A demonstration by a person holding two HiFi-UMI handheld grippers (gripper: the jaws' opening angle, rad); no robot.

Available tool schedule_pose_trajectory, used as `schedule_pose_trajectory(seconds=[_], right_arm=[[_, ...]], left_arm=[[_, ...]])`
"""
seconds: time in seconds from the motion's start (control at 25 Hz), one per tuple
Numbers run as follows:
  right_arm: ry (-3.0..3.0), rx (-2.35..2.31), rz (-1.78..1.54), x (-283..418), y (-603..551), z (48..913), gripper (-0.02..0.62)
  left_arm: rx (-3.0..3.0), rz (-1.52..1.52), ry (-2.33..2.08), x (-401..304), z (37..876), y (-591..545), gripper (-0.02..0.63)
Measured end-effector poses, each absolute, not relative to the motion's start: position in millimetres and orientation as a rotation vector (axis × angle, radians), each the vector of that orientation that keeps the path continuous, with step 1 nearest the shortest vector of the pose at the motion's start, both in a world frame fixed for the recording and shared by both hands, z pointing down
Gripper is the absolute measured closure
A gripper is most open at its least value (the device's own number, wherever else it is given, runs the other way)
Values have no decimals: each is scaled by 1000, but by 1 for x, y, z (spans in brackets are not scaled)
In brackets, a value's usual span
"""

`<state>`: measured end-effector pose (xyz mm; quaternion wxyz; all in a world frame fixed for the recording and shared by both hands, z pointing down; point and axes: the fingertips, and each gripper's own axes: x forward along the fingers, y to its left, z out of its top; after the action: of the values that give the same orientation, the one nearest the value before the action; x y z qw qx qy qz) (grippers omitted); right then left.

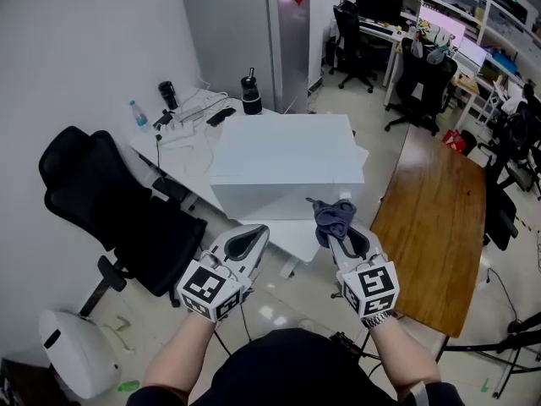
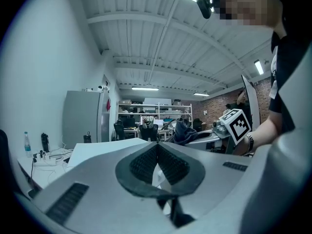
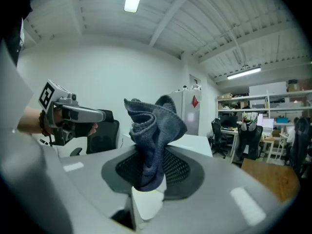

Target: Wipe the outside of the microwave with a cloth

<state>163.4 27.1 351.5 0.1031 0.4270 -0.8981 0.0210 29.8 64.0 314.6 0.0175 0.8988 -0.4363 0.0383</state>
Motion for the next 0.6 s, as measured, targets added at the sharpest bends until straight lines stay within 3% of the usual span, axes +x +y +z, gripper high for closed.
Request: schedule_pose_trajectory(seconds=[0.6], right_arm=[[-2653,1250,3,108,78,332,499]], left_arm=[[2807,80,-1303,-7,319,94,601]])
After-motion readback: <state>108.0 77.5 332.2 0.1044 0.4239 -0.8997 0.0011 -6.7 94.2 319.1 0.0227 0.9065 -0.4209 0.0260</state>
